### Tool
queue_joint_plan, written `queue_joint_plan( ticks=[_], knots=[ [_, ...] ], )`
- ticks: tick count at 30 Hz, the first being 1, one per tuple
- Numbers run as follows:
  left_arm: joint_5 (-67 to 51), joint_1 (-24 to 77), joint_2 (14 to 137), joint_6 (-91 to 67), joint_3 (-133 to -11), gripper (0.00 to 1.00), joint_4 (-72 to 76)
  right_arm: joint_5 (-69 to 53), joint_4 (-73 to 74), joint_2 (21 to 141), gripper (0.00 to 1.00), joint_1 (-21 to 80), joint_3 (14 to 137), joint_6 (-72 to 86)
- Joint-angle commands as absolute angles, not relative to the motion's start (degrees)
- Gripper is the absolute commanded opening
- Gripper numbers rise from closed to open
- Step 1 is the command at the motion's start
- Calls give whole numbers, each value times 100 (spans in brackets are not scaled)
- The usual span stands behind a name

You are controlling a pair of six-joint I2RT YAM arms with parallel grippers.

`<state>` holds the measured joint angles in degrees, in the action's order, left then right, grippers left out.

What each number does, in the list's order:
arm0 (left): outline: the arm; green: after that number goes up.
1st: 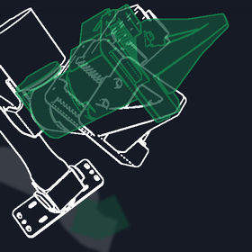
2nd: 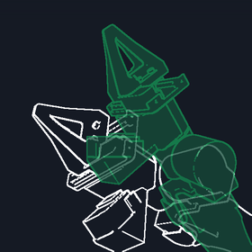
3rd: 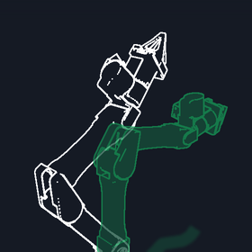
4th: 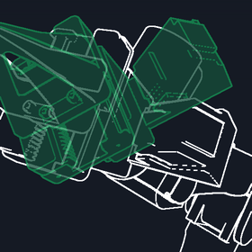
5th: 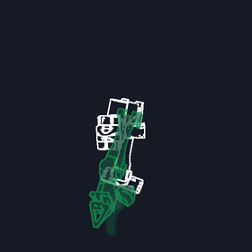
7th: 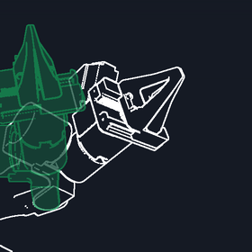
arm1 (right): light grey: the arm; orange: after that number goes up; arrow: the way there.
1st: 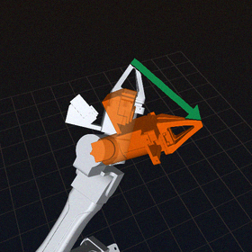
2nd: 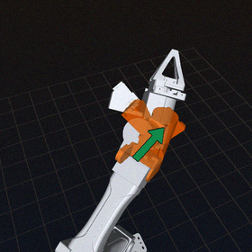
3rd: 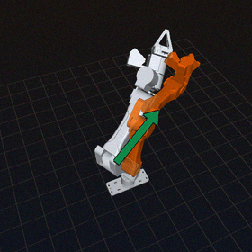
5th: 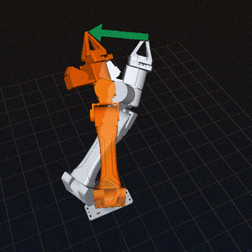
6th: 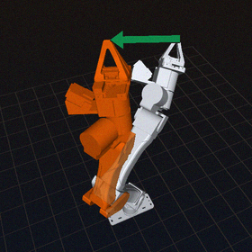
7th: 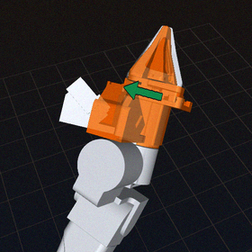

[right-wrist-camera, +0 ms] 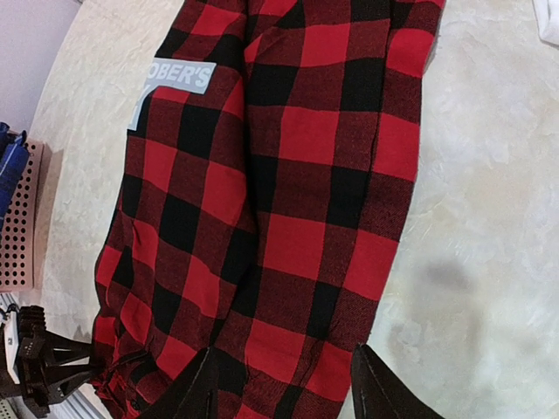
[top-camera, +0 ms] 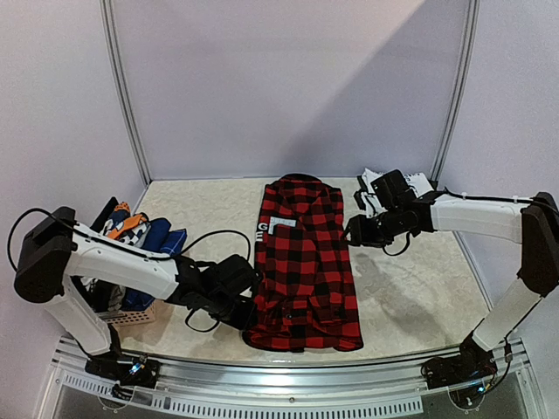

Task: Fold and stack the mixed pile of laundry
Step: Pick up the rectangle-folded shirt from the center of the board.

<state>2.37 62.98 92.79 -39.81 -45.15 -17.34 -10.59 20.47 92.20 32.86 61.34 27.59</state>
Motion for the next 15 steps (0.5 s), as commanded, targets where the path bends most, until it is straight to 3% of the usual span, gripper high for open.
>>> queue_joint_plan(
  ticks=[1,8,12,15],
  knots=[
    [330,6536,9351,-4175,-4438,19,-1645,-921,1987,8934,52,3373,5943,2924],
    [438,6768,9143,-4308,-4345,2,-1850,-852,2053,8689,52,3476,5699,3128],
    [496,6845,9052,-4358,-4292,2,-1853,-779,2204,8497,52,3536,5508,3268],
    [571,6864,9023,-4359,-4255,8,-1802,-774,2362,8298,52,3634,5340,3346]
  ],
)
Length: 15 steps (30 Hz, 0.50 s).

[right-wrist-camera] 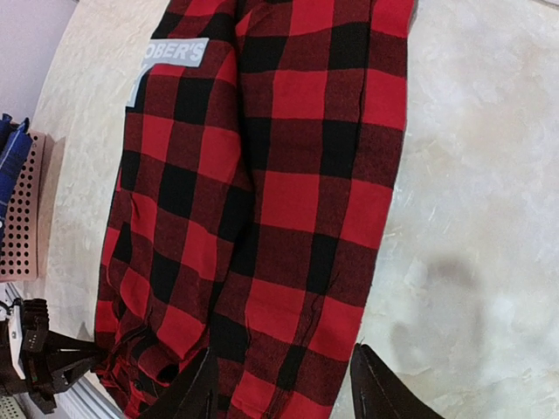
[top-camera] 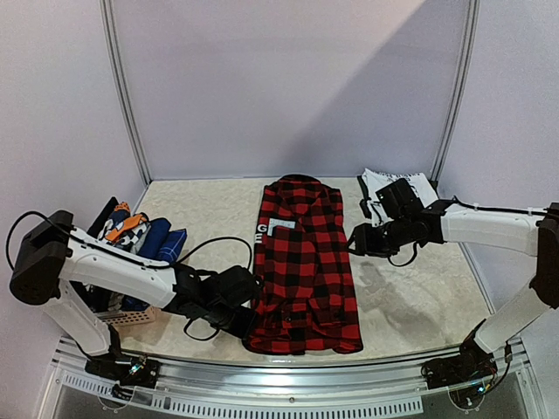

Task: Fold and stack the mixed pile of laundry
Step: Pick up the rectangle-folded shirt from the center of the board.

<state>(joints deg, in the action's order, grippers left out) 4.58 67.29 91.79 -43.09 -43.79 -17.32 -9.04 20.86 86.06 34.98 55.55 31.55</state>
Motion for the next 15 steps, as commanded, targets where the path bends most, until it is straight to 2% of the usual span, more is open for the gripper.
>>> queue_joint_plan(
  ticks=[1,6,15],
  knots=[
    [613,6864,9026,-4347,-4247,11,-1795,-769,2414,8213,52,3663,5273,3359],
    [780,6864,9026,-4280,-4236,25,-1702,-942,2553,7802,53,3797,4852,3500],
    [878,6864,9046,-4241,-4260,28,-1664,-1716,3047,7242,56,3869,4177,3724]
  ],
)
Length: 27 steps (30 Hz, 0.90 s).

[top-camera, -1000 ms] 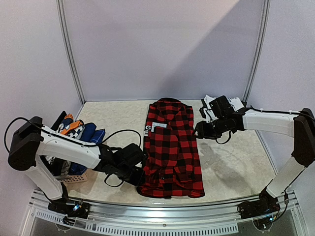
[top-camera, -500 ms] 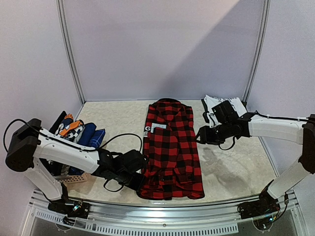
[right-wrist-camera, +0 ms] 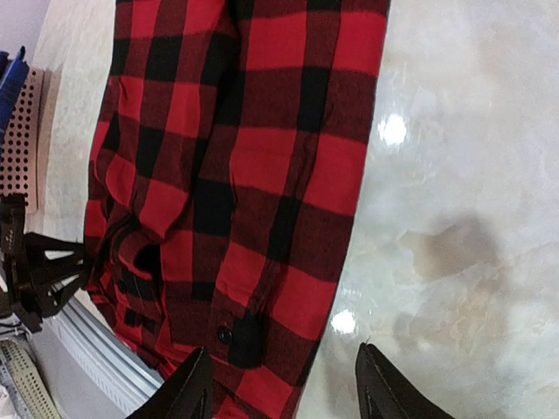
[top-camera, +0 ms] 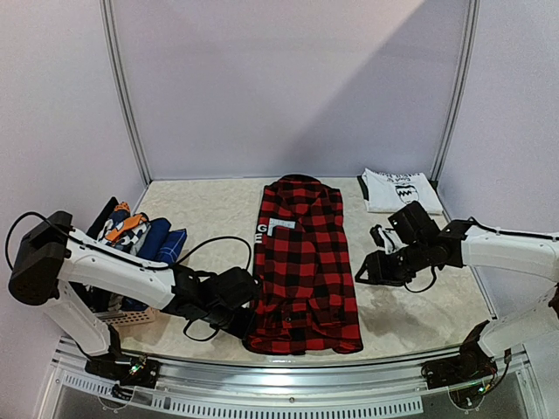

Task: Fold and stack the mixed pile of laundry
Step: Pick up the rectangle-folded shirt from the center of the board.

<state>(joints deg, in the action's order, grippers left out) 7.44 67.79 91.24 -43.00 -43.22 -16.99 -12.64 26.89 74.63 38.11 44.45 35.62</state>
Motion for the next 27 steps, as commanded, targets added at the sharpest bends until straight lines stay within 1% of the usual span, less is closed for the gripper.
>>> queue_joint_plan(
  ticks=[1,3,9,15,21,27],
  knots=[
    [879,6864,9044,-4245,-4255,27,-1664,-1851,3049,7229,57,3884,4083,3754],
    [877,6864,9027,-4262,-4250,27,-1657,-2084,3029,7241,57,3978,3919,3823],
    [889,6873,8947,-4304,-4214,28,-1705,-2184,2974,7435,56,4427,3644,3974],
    [787,6935,8834,-4376,-4102,33,-1633,-2425,2637,7627,49,4686,3368,4124],
    [717,7128,8848,-4418,-4118,38,-1593,-2410,2495,7819,49,5071,3296,4228],
    [780,7264,8842,-4492,-4153,37,-1691,-2404,2345,7921,46,5119,3225,4288]
  ],
)
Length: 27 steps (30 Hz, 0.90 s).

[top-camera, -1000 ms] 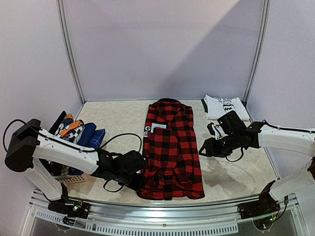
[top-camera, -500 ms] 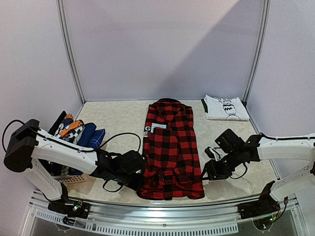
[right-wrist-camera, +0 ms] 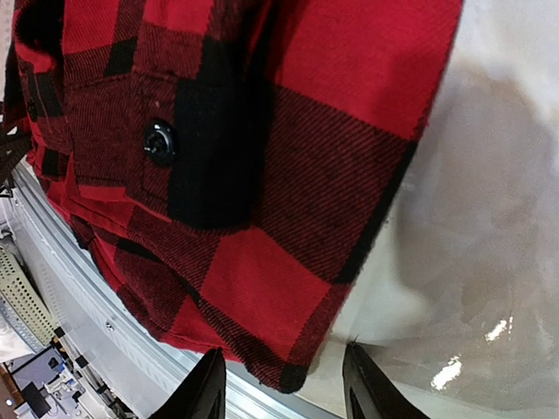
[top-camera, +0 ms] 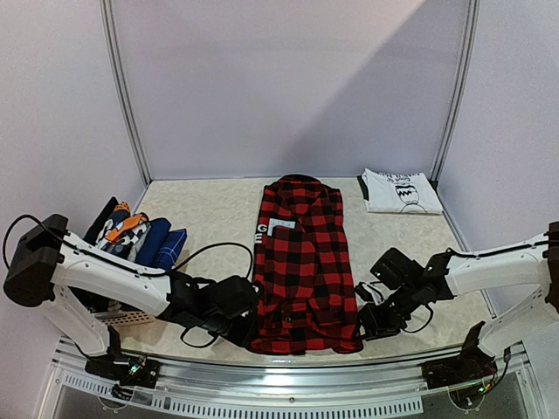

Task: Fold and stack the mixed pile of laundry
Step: Pick up the rectangle-folded shirt from the center of the board.

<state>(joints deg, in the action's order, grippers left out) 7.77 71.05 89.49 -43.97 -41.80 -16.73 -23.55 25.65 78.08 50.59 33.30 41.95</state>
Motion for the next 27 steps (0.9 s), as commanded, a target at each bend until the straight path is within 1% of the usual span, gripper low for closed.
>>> queue_joint_plan(
  ticks=[1,4,11,13,17,22,25,27],
  knots=[
    [786,7282,8837,-4507,-4147,36,-1696,-2412,2316,7927,45,5134,3210,4300],
    [787,7331,8865,-4536,-4131,34,-1671,-2417,2262,7928,43,5180,3175,4345],
    [742,7400,9000,-4576,-4157,30,-1589,-2334,2264,7937,34,5221,3140,4355],
    [751,7409,9018,-4586,-4157,28,-1590,-2302,2205,7941,31,5214,3115,4359],
    [747,7418,9064,-4585,-4164,21,-1544,-2253,2098,8064,26,5221,3077,4355],
    [754,7418,9190,-4566,-4207,5,-1508,-2230,2007,8182,16,5219,3074,4327],
    [732,7420,9265,-4562,-4234,0,-1427,-2185,2021,8168,10,5220,3081,4311],
    [716,7418,9288,-4556,-4251,0,-1394,-2155,2073,8149,3,5221,3106,4296]
  ],
)
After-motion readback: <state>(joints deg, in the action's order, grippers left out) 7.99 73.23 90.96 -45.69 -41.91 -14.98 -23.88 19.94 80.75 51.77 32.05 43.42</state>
